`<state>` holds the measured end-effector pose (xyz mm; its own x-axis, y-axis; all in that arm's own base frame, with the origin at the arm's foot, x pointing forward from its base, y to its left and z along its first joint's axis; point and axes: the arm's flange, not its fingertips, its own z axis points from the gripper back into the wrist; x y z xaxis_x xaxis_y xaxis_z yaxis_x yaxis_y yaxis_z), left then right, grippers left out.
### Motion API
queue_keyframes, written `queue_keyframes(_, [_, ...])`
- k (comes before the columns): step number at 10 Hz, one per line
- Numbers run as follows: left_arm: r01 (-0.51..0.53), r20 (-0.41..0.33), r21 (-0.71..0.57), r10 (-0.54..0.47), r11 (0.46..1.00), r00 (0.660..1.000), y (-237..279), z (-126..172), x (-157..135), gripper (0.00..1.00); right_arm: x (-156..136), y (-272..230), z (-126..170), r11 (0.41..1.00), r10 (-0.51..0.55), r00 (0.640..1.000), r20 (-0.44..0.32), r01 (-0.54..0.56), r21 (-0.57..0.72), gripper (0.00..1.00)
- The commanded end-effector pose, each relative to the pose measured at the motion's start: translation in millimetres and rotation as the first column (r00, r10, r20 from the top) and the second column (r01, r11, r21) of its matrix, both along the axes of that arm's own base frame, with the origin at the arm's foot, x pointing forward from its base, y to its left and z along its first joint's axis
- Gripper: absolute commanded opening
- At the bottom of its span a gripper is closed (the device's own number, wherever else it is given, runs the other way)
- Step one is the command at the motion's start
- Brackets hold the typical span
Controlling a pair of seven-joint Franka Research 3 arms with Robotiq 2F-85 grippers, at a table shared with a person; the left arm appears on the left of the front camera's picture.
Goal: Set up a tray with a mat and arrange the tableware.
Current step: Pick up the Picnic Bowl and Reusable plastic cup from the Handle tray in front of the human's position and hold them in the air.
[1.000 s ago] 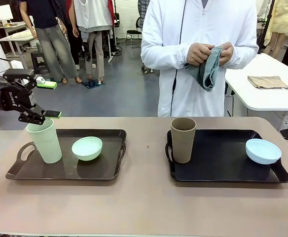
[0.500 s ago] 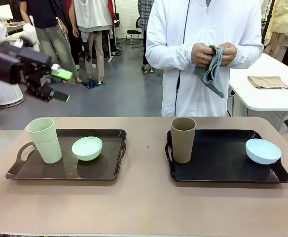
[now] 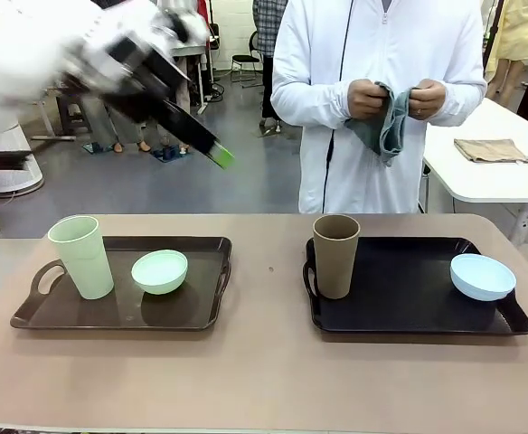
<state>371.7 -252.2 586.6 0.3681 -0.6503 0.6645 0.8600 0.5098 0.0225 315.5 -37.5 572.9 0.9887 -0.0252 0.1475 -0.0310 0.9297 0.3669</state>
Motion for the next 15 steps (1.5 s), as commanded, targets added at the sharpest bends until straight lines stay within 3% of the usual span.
queue_keyframes(1, [-0.084,-0.127,-0.100,0.071,0.992,0.989,35,20,-7,1.00,-10,-9,6,0.986,0.058,0.998,0.027,-0.061,0.154,1.00])
queue_keyframes(3, [-0.084,-0.127,-0.100,0.071,0.992,0.989,35,20,-7,1.00,-10,-9,6,0.986,0.058,0.998,0.027,-0.061,0.154,1.00])
queue_keyframes(4, [-0.023,-0.041,-0.037,0.022,0.999,0.999,4,-2,6,1.00,-1,0,1,0.999,0.022,1.000,0.010,-0.022,0.044,1.00])
queue_keyframes(5, [0.003,0.049,0.050,-0.006,0.999,0.999,-2,3,22,1.00,29,5,-8,0.979,-0.105,0.994,-0.042,0.096,-0.182,1.00])
queue_keyframes(6, [-0.089,0.265,0.201,0.034,0.976,0.964,-17,1,38,1.00,49,15,-16,0.929,-0.181,0.982,-0.051,0.154,-0.337,1.00])
queue_keyframes(7, [-0.057,0.401,0.335,-0.088,0.940,0.912,-36,-11,48,1.00,63,22,-25,0.874,-0.228,0.973,-0.044,0.185,-0.450,1.00])
queue_keyframes(8, [-0.006,0.458,0.437,-0.217,0.899,0.862,-47,-27,61,1.00,73,24,-37,0.831,-0.265,0.963,-0.046,0.204,-0.518,1.00])
queue_keyframes(9, [0.127,0.426,0.425,-0.322,0.896,0.846,-53,-40,71,1.00,79,25,-51,0.811,-0.281,0.958,-0.064,0.202,-0.549,1.00])
queue_keyframes(10, [0.313,0.318,0.305,-0.406,0.899,0.857,-57,-49,81,1.00,80,24,-60,0.820,-0.279,0.956,-0.091,0.188,-0.541,1.00])
queue_keyframes(11, [0.477,0.111,0.156,-0.495,0.865,0.862,-56,-61,94,1.00,79,23,-65,0.850,-0.263,0.957,-0.120,0.171,-0.499,1.00])
queue_keyframes(12, [0.536,0.003,-0.002,-0.536,0.844,0.844,-52,-65,107,1.00,78,21,-66,0.871,-0.249,0.960,-0.129,0.164,-0.462,1.00])
queue_keyframes(13, [0.587,-0.057,-0.086,-0.592,0.805,0.804,-51,-71,115,1.00,79,23,-73,0.819,-0.263,0.962,-0.072,0.183,-0.544,1.00])
queue_keyframes(14, [0.572,-0.161,-0.074,-0.576,0.817,0.802,-53,-75,122,1.00,79,23,-73,0.819,-0.263,0.962,-0.072,0.183,-0.544,1.00])
queue_keyframes(15, [0.497,0.176,0.128,-0.513,0.858,0.840,-119,-69,77,1.00,79,23,-73,0.819,-0.263,0.962,-0.072,0.183,-0.544,1.00])
